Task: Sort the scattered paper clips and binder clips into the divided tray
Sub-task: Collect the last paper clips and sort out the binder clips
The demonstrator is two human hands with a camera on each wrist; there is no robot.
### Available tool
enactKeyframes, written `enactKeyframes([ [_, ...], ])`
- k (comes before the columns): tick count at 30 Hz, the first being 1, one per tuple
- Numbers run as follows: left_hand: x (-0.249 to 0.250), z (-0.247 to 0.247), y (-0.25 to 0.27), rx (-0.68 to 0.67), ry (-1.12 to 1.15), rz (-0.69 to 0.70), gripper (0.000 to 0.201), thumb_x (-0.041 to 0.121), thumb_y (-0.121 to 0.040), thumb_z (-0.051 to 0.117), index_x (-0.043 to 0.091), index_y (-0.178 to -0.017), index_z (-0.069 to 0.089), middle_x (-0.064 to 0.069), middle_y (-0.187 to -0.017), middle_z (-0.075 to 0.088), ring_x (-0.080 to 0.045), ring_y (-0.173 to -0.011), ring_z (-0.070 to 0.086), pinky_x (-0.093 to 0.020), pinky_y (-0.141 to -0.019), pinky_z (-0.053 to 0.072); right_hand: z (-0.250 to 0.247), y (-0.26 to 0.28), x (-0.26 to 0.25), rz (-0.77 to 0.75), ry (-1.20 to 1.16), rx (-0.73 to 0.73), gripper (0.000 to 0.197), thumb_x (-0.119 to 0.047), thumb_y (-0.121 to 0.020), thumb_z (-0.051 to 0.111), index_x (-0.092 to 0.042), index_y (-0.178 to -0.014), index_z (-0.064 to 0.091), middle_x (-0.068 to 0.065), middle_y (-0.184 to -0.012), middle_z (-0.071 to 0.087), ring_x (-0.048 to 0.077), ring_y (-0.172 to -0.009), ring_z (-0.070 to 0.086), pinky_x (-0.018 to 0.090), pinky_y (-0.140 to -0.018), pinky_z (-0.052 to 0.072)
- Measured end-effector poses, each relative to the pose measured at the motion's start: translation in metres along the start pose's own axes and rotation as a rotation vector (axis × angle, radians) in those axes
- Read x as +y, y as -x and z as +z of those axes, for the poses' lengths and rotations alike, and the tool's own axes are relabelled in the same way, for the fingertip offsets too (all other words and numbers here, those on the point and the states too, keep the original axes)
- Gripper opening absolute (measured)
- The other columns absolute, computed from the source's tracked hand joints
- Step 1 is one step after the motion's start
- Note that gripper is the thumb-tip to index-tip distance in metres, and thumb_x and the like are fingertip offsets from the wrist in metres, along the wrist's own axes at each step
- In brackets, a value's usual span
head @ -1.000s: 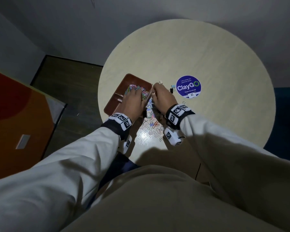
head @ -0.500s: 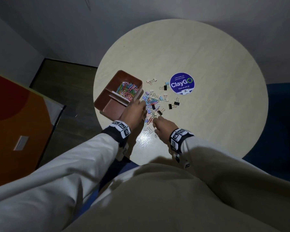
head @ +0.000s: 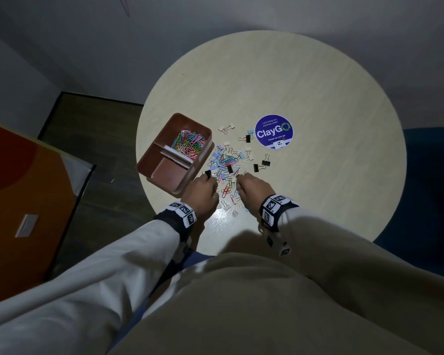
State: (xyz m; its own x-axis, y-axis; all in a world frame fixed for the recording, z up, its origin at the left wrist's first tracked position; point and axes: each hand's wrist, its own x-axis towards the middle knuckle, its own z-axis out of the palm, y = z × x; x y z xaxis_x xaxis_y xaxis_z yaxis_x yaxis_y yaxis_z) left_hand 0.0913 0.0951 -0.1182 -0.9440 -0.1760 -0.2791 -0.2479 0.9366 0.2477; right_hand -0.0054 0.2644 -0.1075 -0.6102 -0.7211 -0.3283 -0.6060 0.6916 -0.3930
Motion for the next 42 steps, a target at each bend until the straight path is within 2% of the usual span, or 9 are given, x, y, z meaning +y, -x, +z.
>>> enactKeyframes([
  [5,0.029,0.000,-0.018,0.011,-0.067,0.010,0.029,0.034,-0.094,0.060,0.012,-0.113,0.058,-0.009,-0.113,0.061,-0.028,-0.107,0.055,-0.039,-0.091,0.042,0.001,-0.006,-0.001,-0.054,0.103,-0.074,0.024,-0.008,-0.089,0.057,-0.015,-0.112,0.054,0.010,-0.112,0.051,0.032,-0.093,0.056,0.038,-0.069,0.046],
  [8,0.040,0.006,-0.024,-0.063,-0.086,-0.019,0.037,0.030,-0.093,0.063,0.010,-0.122,0.053,-0.010,-0.121,0.058,-0.029,-0.115,0.053,-0.040,-0.097,0.039,0.004,-0.005,0.001,-0.050,0.129,-0.094,0.021,-0.013,-0.090,0.060,-0.012,-0.111,0.055,0.011,-0.116,0.049,0.032,-0.099,0.056,0.037,-0.067,0.043],
  [17,0.036,0.009,-0.029,-0.095,-0.040,0.003,0.025,0.010,-0.089,0.061,0.008,-0.114,0.055,-0.012,-0.115,0.059,-0.032,-0.110,0.056,-0.040,-0.091,0.042,0.005,-0.004,0.004,0.029,0.028,-0.145,0.022,-0.018,-0.099,0.050,-0.004,-0.116,0.050,0.016,-0.115,0.053,0.036,-0.097,0.058,0.036,-0.069,0.038],
  [22,0.031,0.010,-0.025,-0.032,0.093,-0.008,0.017,0.000,-0.084,0.060,0.013,-0.090,0.051,-0.009,-0.088,0.063,-0.031,-0.083,0.060,-0.038,-0.071,0.044,-0.002,-0.004,0.008,0.186,-0.313,-0.092,0.009,-0.012,-0.089,0.038,-0.017,-0.096,0.036,0.009,-0.079,0.055,0.025,-0.063,0.047,0.040,-0.057,0.040],
  [26,0.026,0.006,-0.023,0.037,0.266,-0.070,0.013,0.002,-0.089,0.049,0.015,-0.088,0.051,-0.006,-0.089,0.060,-0.028,-0.078,0.056,-0.037,-0.072,0.045,-0.004,-0.010,0.003,0.303,-0.511,-0.017,0.016,-0.029,-0.078,0.037,-0.017,-0.085,0.047,0.007,-0.071,0.047,0.024,-0.064,0.038,0.038,-0.062,0.034],
  [29,0.017,0.008,-0.026,0.073,0.411,-0.125,0.020,0.003,-0.092,0.043,0.021,-0.087,0.050,-0.007,-0.092,0.055,-0.024,-0.072,0.056,-0.040,-0.065,0.051,-0.003,-0.012,-0.003,0.297,-0.444,-0.067,0.017,-0.008,-0.089,0.034,-0.008,-0.094,0.050,0.006,-0.082,0.054,0.024,-0.066,0.044,0.031,-0.059,0.033],
  [33,0.010,0.007,-0.027,0.049,0.532,-0.142,0.035,-0.005,-0.082,0.037,0.029,-0.076,0.037,-0.007,-0.086,0.053,-0.023,-0.067,0.053,-0.049,-0.063,0.052,0.010,-0.018,-0.012,0.351,-0.299,-0.040,0.024,-0.034,-0.098,0.048,-0.011,-0.106,0.048,0.008,-0.099,0.060,0.030,-0.086,0.059,0.032,-0.067,0.039],
  [38,0.014,0.011,-0.017,-0.024,0.571,-0.152,0.017,0.018,-0.084,0.025,0.020,-0.086,0.042,-0.017,-0.071,0.050,-0.036,-0.059,0.049,-0.055,-0.055,0.046,0.021,-0.028,-0.027,0.384,-0.216,0.026,0.038,-0.036,-0.092,0.062,-0.010,-0.115,0.047,0.011,-0.112,0.059,0.035,-0.097,0.062,0.039,-0.076,0.048],
  [42,0.012,0.009,-0.014,-0.023,0.398,-0.150,0.006,0.012,-0.095,0.042,0.014,-0.091,0.046,-0.011,-0.090,0.053,-0.029,-0.076,0.053,-0.046,-0.069,0.048,0.023,-0.032,-0.032,0.376,-0.177,0.008,0.032,-0.029,-0.095,0.060,-0.006,-0.115,0.048,0.013,-0.115,0.060,0.037,-0.099,0.062,0.037,-0.074,0.045],
])
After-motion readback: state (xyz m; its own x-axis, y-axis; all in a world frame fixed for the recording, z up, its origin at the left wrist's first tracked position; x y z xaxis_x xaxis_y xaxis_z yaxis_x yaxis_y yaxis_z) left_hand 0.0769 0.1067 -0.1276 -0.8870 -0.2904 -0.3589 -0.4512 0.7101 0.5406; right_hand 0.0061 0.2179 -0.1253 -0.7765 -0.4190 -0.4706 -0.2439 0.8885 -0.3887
